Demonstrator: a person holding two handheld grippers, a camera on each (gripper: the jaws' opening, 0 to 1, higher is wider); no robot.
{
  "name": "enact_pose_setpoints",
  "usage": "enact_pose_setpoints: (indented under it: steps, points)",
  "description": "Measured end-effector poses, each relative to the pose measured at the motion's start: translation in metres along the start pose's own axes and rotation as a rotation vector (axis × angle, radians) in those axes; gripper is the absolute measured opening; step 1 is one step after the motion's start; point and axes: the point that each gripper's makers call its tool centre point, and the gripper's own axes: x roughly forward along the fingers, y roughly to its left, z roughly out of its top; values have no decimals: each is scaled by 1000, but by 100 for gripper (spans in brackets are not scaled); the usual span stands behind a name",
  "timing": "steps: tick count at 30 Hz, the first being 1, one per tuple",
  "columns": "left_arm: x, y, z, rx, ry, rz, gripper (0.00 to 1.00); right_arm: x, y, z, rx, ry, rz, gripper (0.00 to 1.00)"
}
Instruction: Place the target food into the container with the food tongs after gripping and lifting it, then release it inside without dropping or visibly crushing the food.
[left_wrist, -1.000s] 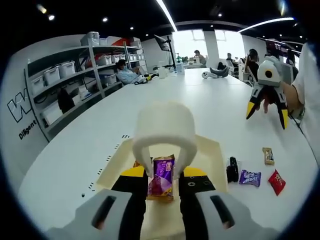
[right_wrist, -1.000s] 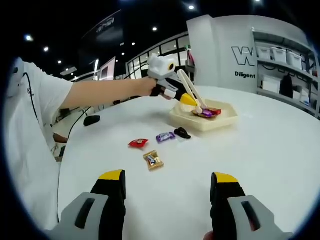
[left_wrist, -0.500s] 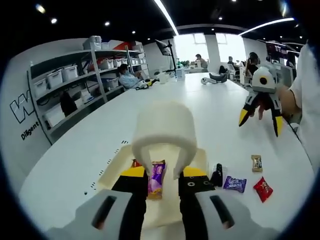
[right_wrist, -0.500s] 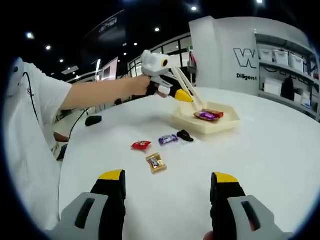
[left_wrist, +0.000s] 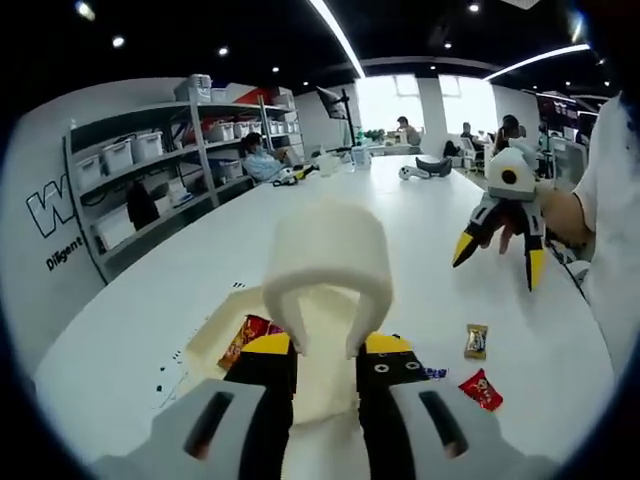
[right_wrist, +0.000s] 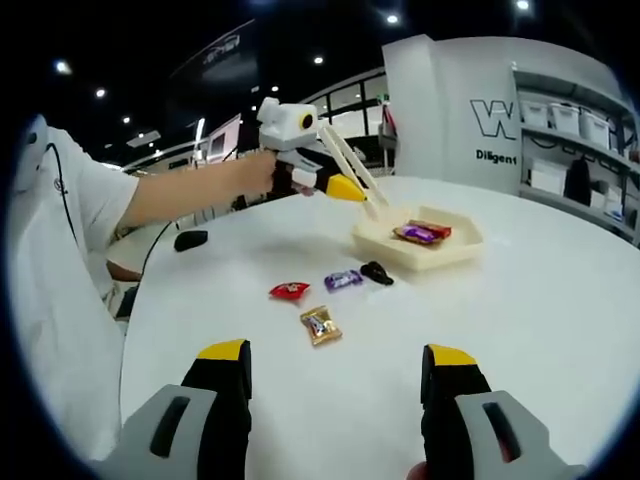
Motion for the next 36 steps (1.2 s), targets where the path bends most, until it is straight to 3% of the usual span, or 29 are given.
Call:
enact_pose_setpoints:
  steps: [17,36]
  points:
    - [-29,-48,-3,-79,-37,48,21,-1,8,-2,-12,4,9,66]
    - [-49,-97,-26,-155,-41,87,21,2,17,-2,-21,11,19,66]
